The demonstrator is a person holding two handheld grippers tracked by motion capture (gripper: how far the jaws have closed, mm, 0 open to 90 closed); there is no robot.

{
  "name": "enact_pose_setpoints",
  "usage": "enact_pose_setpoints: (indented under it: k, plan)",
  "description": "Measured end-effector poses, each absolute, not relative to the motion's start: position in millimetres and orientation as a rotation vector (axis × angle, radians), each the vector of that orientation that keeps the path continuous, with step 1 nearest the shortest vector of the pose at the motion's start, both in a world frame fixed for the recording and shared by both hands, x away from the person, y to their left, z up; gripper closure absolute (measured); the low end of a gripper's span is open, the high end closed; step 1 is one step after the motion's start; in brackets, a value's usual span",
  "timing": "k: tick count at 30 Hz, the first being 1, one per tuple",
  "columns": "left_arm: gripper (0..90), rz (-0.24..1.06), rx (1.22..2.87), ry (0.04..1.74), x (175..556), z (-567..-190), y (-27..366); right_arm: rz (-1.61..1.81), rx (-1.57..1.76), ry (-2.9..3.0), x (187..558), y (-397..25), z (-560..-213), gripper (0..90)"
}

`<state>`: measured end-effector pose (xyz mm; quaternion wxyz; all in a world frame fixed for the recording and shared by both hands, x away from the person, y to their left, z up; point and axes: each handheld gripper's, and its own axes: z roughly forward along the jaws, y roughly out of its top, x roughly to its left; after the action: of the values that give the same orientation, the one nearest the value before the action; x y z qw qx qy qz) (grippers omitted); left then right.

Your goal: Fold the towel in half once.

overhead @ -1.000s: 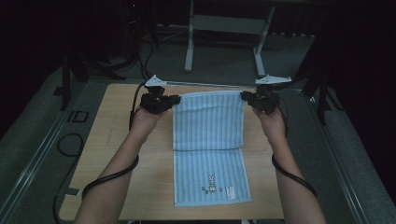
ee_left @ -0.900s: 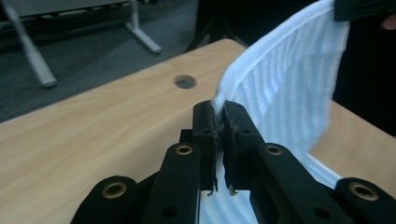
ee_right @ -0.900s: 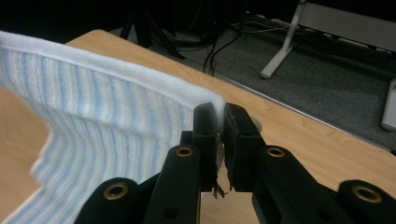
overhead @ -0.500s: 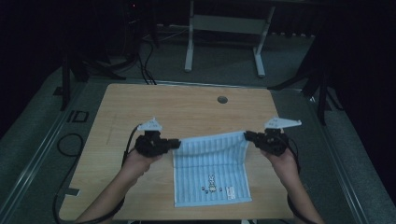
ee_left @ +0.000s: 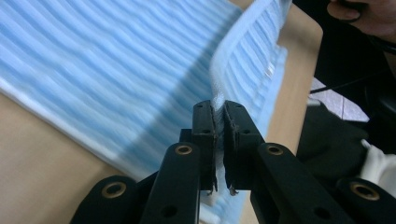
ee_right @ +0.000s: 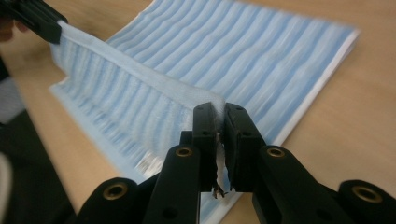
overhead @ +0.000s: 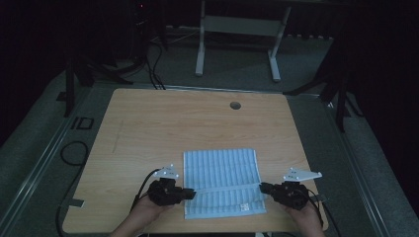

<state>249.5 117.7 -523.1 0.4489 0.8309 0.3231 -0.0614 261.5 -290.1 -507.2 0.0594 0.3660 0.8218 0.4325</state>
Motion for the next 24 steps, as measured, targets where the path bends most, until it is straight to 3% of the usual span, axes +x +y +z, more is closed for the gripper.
enact_pose_setpoints:
  k: [2,5,14,24]
  plan:
    - [78.4,-0.182,2.044,0.777,244,-524,118,1.295,1.101,2.529,248,-293,-514,80.0]
    - [60.0,-0.226,2.048,0.742,234,-524,116,1.311,1.113,2.553,236,-299,-516,72.9]
    - [59.5,-0.24,2.11,0.708,219,-530,114,1.35,1.189,2.567,213,-319,-521,63.5]
    - [45.0,-0.124,2.105,0.812,244,-534,126,1.296,1.154,2.536,232,-316,-518,52.1]
